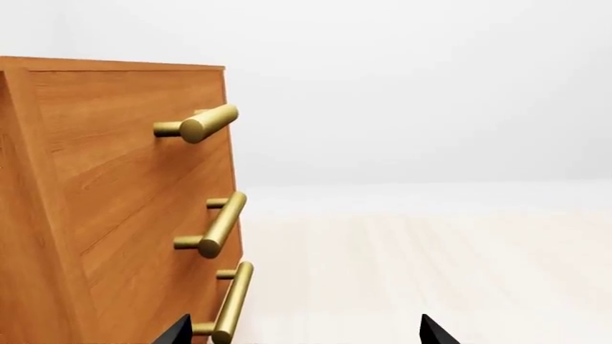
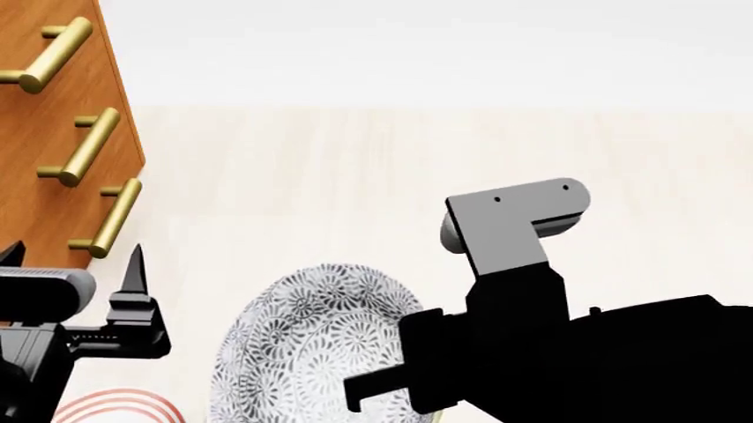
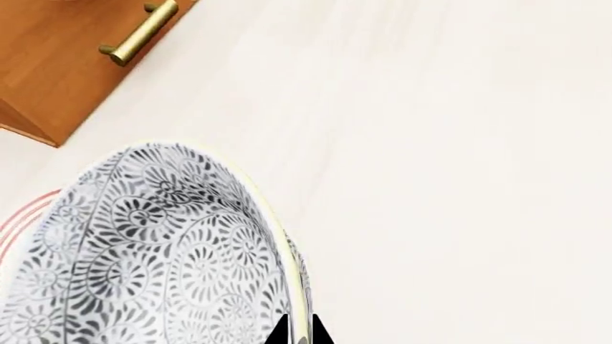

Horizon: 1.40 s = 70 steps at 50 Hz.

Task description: Stack the bowl at the front on the bowl in the middle.

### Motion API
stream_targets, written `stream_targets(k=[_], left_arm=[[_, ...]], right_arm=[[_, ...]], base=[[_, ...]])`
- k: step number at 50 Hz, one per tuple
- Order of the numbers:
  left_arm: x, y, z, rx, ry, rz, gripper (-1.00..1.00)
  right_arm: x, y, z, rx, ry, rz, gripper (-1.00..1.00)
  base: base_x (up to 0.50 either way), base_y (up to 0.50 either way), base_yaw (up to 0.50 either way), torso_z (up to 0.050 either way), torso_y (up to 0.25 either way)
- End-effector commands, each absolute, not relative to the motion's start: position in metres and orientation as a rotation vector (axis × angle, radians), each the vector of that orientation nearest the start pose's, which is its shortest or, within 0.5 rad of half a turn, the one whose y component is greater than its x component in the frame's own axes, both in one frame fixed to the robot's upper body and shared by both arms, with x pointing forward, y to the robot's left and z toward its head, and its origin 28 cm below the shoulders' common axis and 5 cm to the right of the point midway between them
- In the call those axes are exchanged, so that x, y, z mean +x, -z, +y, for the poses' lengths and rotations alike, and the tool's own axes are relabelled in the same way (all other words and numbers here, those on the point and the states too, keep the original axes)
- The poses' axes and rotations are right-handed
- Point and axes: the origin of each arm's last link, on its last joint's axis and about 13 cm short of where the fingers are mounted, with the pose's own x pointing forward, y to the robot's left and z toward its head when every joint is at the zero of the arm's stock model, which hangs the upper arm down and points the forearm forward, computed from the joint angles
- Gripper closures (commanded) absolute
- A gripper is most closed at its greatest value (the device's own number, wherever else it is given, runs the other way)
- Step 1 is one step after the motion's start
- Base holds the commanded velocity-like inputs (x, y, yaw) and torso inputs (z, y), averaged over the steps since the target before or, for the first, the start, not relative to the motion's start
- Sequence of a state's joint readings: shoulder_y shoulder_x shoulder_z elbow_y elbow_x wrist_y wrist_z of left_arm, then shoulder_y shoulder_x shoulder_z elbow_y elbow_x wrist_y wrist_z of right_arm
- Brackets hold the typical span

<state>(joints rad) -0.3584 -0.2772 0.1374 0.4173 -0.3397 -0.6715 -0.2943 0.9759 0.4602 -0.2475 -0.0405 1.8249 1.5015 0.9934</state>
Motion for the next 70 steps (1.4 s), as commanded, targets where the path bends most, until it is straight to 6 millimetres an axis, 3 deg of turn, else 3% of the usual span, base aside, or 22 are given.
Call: stream_targets(k=[1, 15, 29, 40, 41, 59, 63, 70], left_arm=[[0.256, -0.136, 0.221, 0.042, -0.031, -0.05, -1.0], [0.255, -0.133, 0.22, 0.042, -0.023, -0.045, -1.0], [0.253, -0.131, 0.219, 0.045, -0.021, -0.04, -1.0], [0.254, -0.132, 0.219, 0.044, -0.022, -0.042, -1.0], [0.254, -0.133, 0.219, 0.045, -0.021, -0.043, -1.0], [0.254, -0.132, 0.219, 0.044, -0.014, -0.042, -1.0], [0.254, -0.132, 0.219, 0.044, -0.013, -0.043, -1.0], [0.255, -0.133, 0.218, 0.046, -0.005, -0.043, -1.0]], right_arm=[[0.267, -0.226, -0.102, -0.057, -0.433, 0.691, 1.0], [0.278, -0.216, -0.095, -0.059, -0.433, 0.705, 1.0], [0.291, -0.191, -0.088, -0.078, -0.428, 0.782, 1.0], [0.295, -0.182, -0.089, -0.108, -0.431, 0.819, 1.0], [0.295, -0.182, -0.089, -0.123, -0.445, 0.819, -1.0], [0.294, -0.181, -0.087, -0.128, -0.445, 0.798, -1.0], [0.291, -0.19, -0.088, -0.115, -0.386, 0.672, -1.0], [0.278, -0.211, -0.09, -0.047, -0.459, 0.424, -1.0]], base=[[0.0, 0.0, 0.0, 0.0, 0.0], [0.0, 0.0, 0.0, 0.0, 0.0], [0.0, 0.0, 0.0, 0.0, 0.0], [0.0, 0.0, 0.0, 0.0, 0.001], [0.0, 0.0, 0.0, 0.0, 0.0], [0.0, 0.0, 0.0, 0.0, 0.0], [0.0, 0.0, 0.0, 0.0, 0.0], [0.0, 0.0, 0.0, 0.0, 0.0]])
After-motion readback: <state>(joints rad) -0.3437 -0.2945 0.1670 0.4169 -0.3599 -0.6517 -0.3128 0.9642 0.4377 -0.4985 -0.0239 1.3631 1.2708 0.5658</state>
